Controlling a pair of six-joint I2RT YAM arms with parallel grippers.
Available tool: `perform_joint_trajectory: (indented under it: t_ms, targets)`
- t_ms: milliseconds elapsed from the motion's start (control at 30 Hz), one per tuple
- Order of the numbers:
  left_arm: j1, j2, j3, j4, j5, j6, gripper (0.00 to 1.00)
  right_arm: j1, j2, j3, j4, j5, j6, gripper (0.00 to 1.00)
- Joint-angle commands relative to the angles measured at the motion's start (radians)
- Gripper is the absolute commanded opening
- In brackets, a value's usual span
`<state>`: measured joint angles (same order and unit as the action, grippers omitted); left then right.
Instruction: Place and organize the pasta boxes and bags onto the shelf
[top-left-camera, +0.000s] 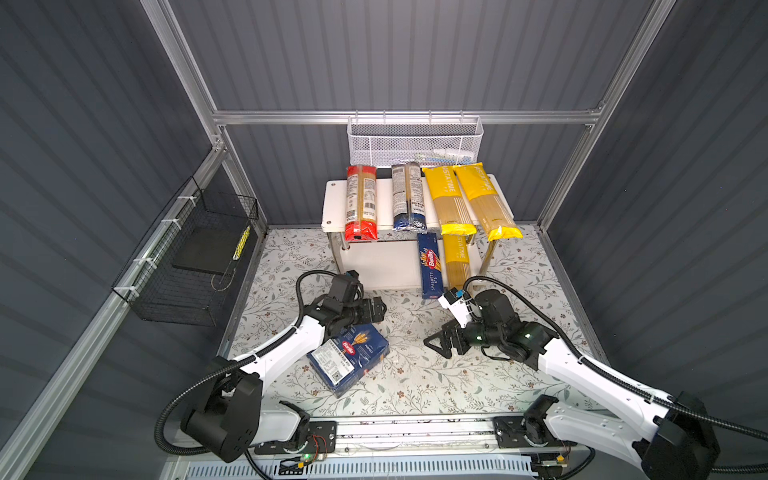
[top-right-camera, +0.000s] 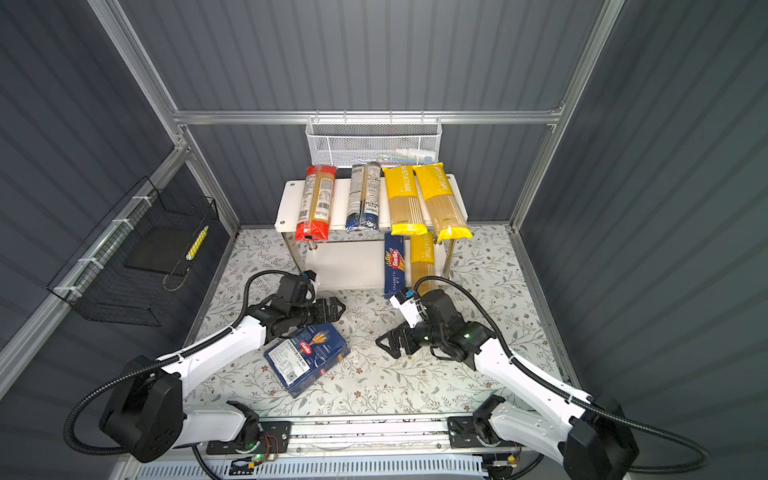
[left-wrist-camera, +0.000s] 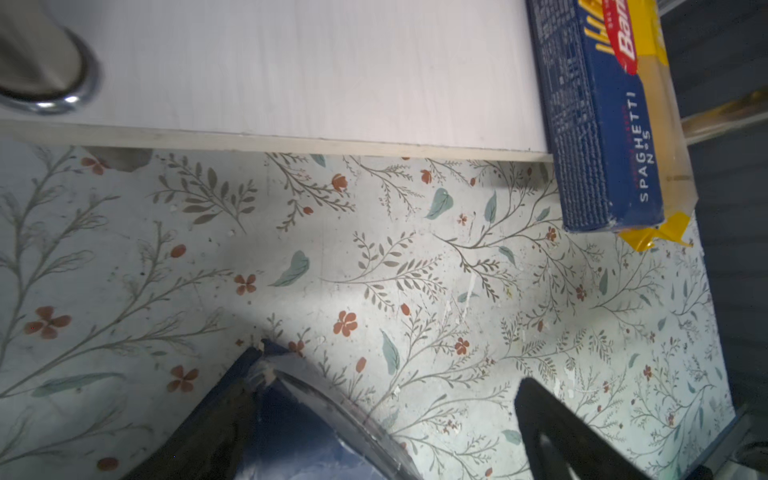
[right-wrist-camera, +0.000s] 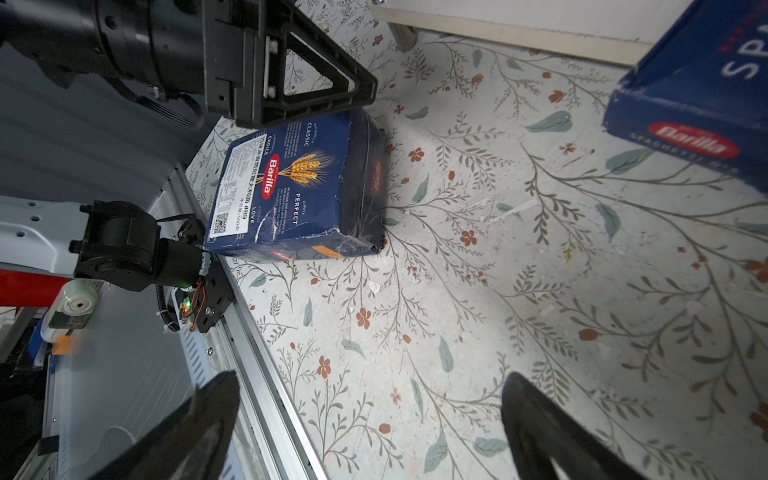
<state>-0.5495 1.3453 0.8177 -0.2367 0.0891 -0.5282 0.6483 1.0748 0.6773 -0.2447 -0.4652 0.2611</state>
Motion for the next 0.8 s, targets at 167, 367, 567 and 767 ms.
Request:
perform_joint_trajectory:
  t_ms: [167,367,567,767]
  targets:
    - [-0.01,-0.234,0.021,-0.351,-0.318,-0.136,0.99,0.001,0.254,0.153,0.113,-0.116,0.009,0.99]
    - [0.007,-0.443,-0.069,-0.515,-0.329,-0.366,0.99,0.099,0.449,0.385,-0.09,-0.027,-0.119,0.99]
    - [0.007,-0.578,-0.127,-0.643,-0.297,-0.533,0.99,0.127,0.583,0.471,-0.046,-0.106,-0.121,0.99]
    - [0.007,-0.605,-0.148,-0.731,-0.334,-0.573,0.99,0.154,0.685,0.541,-0.034,-0.114,-0.117,0.99]
